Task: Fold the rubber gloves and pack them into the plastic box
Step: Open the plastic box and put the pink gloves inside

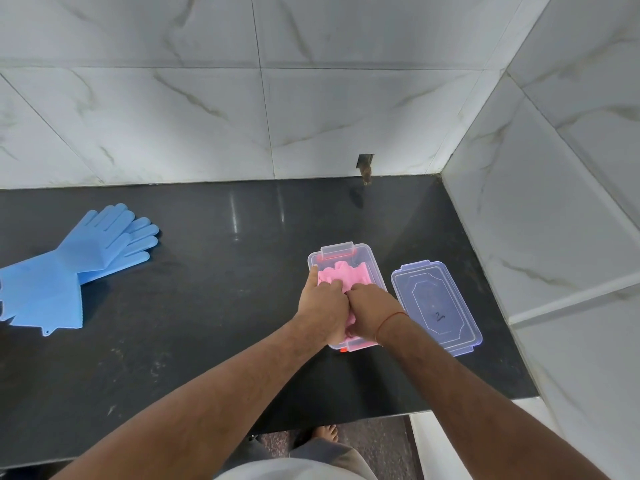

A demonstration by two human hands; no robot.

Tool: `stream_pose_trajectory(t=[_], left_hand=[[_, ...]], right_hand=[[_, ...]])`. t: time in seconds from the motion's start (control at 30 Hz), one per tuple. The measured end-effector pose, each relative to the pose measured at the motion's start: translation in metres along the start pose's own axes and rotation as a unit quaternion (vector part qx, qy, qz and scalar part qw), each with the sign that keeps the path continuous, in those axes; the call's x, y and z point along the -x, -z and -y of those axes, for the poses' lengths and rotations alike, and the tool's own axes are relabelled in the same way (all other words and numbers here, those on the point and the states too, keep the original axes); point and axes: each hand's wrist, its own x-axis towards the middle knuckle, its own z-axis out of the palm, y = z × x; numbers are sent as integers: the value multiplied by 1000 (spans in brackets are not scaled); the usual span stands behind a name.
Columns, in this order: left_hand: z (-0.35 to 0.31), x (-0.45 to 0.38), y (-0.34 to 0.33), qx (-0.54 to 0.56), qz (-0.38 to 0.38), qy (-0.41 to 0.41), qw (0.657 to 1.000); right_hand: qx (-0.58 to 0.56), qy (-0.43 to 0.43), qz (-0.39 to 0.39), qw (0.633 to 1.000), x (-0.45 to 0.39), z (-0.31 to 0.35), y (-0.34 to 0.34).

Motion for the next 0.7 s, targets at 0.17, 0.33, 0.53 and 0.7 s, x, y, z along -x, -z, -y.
stream_pose_trajectory(t=[0.17,0.33,0.53,0.7], left_hand=[[-2,-7,-12,30,-45,37,998],[3,-11,-16,68,-68,26,995],[26,-3,-20,104,-120,-34,987],[49,13,-16,130,-210,-32,969]], right_hand=[[4,-22,-34,999,-7,5,-10],[-9,-36,-35,999,-7,8,-12],[-79,-46,-56,994,0,11,-6],[-180,-53,-199,962,8,22,1]])
